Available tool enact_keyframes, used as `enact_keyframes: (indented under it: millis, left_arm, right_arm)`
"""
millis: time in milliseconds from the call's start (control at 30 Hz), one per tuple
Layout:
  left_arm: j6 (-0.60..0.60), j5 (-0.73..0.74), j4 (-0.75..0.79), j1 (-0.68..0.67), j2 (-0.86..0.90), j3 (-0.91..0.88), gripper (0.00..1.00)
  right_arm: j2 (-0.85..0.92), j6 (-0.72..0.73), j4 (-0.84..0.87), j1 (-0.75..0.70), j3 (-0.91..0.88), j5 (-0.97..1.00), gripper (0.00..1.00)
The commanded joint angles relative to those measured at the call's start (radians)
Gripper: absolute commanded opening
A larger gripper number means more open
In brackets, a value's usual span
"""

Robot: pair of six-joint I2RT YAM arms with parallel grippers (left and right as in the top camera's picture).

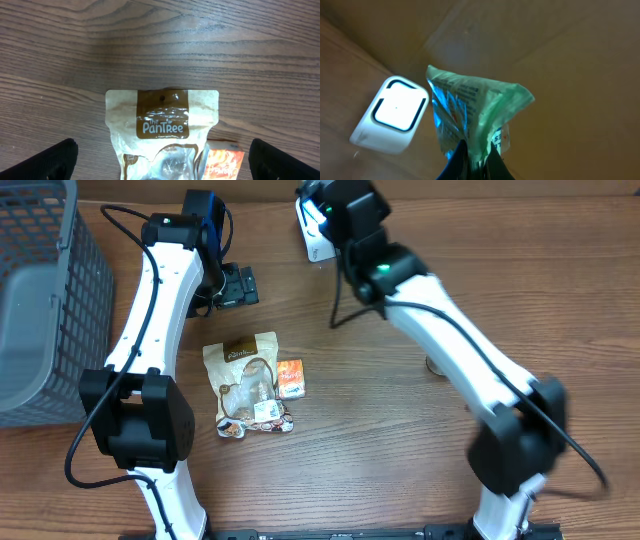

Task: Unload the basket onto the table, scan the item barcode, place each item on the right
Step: 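Carry the wipes pack back down to the table center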

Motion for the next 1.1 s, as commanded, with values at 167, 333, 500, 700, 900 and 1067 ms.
enact_keyframes:
  millis: [167,333,500,700,900,1067]
  left_arm:
    - [0.015,-0.006,0.001,0.002,0.0,0.014,1.0]
    - [0.015,-0.006,0.001,0.002,0.0,0.014,1.0]
    - [0.015,-0.006,0.001,0.002,0.0,0.014,1.0]
    - [0.015,-0.006,0.001,0.002,0.0,0.014,1.0]
    - [0.015,-0.006,0.001,0.002,0.0,0.014,1.0]
    - [0.015,-0.006,0.001,0.002,0.0,0.014,1.0]
  right_arm:
    - [-0.089,0.074,-0.616,-0.007,0.01,-0.331,0.04]
    - [-0.072,0.075,-0.904,-0.03,-0.055,-0.467,0.04]
    - [-0.072,0.073,-0.928,-0.057,-0.199,-0.476,0.04]
    - [-0.072,0.063,-0.843,-0.105,-0.322,-0.433,0.11]
    - [-0.072,0.126,-0.726,-0.145,-0.346,-0.423,0.77]
    - [-0.072,0.431,-0.601,-0.153,-0.346,-0.434,0.74]
